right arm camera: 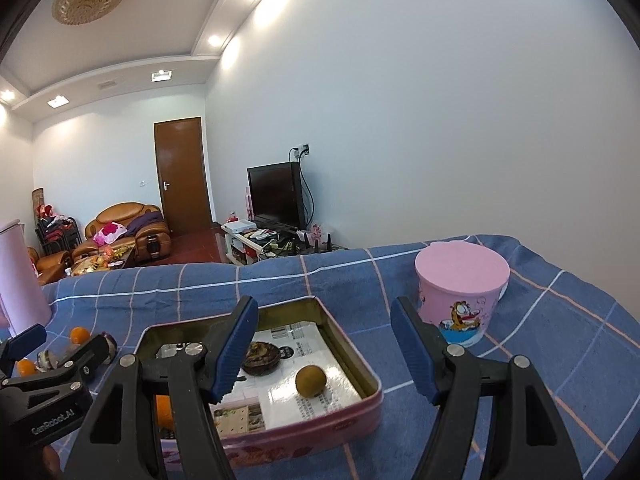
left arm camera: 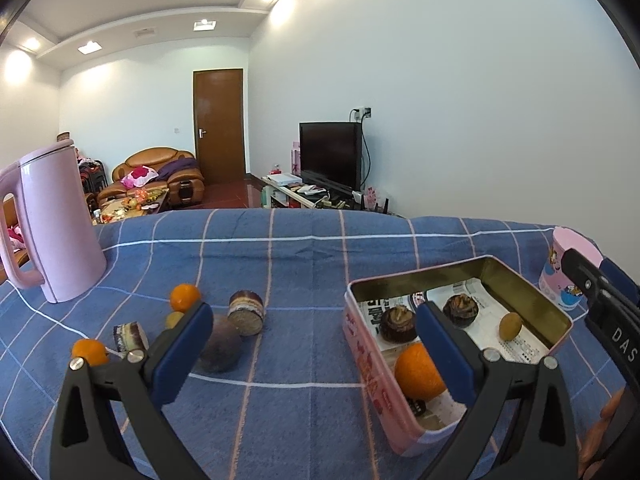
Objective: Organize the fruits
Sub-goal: 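Lift both open tools away from the tin, then move the right tool toward the dark purple root while the left tool returns to the fruits, then grasp the dark purple root with the right tool while the left tool grasps an orange, then carry the root and orange over the pink tin and open both tools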
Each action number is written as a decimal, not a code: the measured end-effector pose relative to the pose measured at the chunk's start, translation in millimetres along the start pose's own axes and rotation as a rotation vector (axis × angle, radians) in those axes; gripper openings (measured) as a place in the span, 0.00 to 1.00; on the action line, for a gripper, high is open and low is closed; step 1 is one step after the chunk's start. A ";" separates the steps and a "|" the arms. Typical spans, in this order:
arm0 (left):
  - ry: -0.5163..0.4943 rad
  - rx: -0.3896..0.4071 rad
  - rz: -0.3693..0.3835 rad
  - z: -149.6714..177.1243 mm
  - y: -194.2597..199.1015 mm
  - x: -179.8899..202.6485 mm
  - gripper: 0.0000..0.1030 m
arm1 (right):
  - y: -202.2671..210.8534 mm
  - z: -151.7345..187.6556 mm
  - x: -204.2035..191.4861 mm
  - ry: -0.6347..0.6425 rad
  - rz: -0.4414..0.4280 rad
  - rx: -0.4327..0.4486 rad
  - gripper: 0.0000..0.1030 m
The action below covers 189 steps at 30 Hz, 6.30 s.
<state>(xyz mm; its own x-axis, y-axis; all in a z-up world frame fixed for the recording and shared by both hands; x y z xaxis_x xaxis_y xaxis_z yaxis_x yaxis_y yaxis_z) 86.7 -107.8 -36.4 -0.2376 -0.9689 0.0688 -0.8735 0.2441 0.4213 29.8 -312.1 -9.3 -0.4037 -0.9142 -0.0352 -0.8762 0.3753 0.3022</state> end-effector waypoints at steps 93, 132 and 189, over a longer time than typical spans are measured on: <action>-0.031 -0.382 0.147 49.9 -2.8 -205.1 1.00 | -18.5 106.3 -298.0 0.077 -0.383 -0.571 0.51; 0.098 -0.109 -0.029 14.7 14.3 -229.6 0.36 | 43.4 62.4 -254.8 0.196 -0.325 -0.195 0.51; 0.048 -0.089 0.039 20.3 14.2 -61.8 0.36 | 21.1 37.2 -120.0 0.273 -0.218 -0.100 0.51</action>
<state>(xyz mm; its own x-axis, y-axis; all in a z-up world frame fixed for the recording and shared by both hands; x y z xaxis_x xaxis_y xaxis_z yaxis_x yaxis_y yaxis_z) 80.4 -43.6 -53.0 -0.2483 -0.9600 0.1291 -0.8223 0.2794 0.4957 50.0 -188.7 -34.2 -0.1135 -0.9833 0.1425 -0.8985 0.1628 0.4077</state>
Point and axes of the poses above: each gripper's, at about its wrist camera, not at the fingertips, and y roughly against the way its jaws point, x to its right, z to its underside, the point moved 10 cm from there along -y, roughly the way its jaws point, and after that the axes turned 7 degrees about z, right-handed, at the moved point
